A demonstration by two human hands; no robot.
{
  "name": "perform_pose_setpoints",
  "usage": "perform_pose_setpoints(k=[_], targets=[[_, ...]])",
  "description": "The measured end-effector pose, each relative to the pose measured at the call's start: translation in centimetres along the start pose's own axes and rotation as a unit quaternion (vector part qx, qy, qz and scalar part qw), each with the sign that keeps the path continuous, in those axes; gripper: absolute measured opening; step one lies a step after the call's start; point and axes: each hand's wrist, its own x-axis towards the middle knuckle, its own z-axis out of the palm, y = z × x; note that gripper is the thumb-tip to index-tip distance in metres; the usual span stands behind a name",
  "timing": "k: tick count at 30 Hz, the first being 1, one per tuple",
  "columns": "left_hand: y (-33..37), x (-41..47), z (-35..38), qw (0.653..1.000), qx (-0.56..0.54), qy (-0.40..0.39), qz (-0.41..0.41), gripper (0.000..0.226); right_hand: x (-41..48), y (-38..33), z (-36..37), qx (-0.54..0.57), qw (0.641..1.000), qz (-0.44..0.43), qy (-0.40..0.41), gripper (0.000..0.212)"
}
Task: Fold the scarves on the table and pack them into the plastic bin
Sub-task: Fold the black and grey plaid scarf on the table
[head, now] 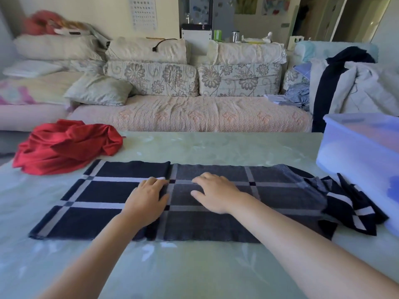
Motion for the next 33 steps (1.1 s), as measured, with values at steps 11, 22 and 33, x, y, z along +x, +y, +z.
perform_pose_setpoints(k=[11, 22, 33], targets=[[-15.7, -3.5, -4.1, 0.988, 0.002, -0.016, -0.153, 0.048, 14.0, -16.7, 1.8, -0.013, 0.994, -0.110, -0.008, 0.037], [-22.8, -5.0, -4.9, 0.978, -0.031, -0.013, -0.205, 0.029, 26.8, -26.6, 4.3, -0.146, 0.969, -0.199, -0.022, 0.064], [-21.1, -4.0, -6.8, 0.965, -0.065, -0.017, -0.252, 0.032, 26.8, -24.6, 2.0, -0.215, 0.947, -0.238, 0.021, 0.021]])
